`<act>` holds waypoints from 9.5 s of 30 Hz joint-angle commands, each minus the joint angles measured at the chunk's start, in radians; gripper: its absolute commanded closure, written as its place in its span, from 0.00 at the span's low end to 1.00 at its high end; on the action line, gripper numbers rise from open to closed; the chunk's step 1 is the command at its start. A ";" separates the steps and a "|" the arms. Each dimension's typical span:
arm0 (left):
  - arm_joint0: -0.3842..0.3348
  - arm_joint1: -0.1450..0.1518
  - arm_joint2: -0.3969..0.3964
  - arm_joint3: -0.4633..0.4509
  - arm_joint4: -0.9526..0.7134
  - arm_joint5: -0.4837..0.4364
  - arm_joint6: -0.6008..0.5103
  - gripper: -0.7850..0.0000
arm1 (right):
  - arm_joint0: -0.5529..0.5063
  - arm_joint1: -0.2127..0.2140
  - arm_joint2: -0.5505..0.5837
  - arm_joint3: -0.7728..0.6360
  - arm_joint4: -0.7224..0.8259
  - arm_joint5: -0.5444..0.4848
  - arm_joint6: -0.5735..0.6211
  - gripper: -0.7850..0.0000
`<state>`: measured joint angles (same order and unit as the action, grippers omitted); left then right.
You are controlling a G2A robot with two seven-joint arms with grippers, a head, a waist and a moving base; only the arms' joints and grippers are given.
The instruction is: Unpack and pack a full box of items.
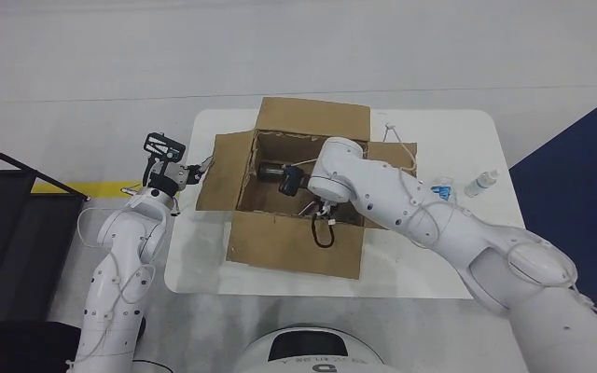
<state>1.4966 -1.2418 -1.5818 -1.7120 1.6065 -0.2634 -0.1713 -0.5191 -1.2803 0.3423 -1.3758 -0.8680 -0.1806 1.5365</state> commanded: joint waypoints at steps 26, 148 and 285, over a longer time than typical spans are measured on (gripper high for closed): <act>0.000 0.000 0.000 0.000 0.000 0.000 0.000 0.00 | 0.053 0.019 -0.079 0.079 0.034 0.149 -0.129 0.00; 0.000 0.000 0.000 0.000 0.000 0.000 0.000 0.00 | -0.440 0.101 0.356 -0.257 -0.105 0.858 -0.393 0.00; 0.000 0.000 0.000 0.000 0.000 0.000 0.000 0.00 | -0.451 -0.212 0.395 0.139 -0.146 1.193 -0.729 1.00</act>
<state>1.4966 -1.2418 -1.5818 -1.7120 1.6065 -0.2634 -0.1713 -0.9506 -1.4951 0.7221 -1.2138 -0.9940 1.0122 0.8081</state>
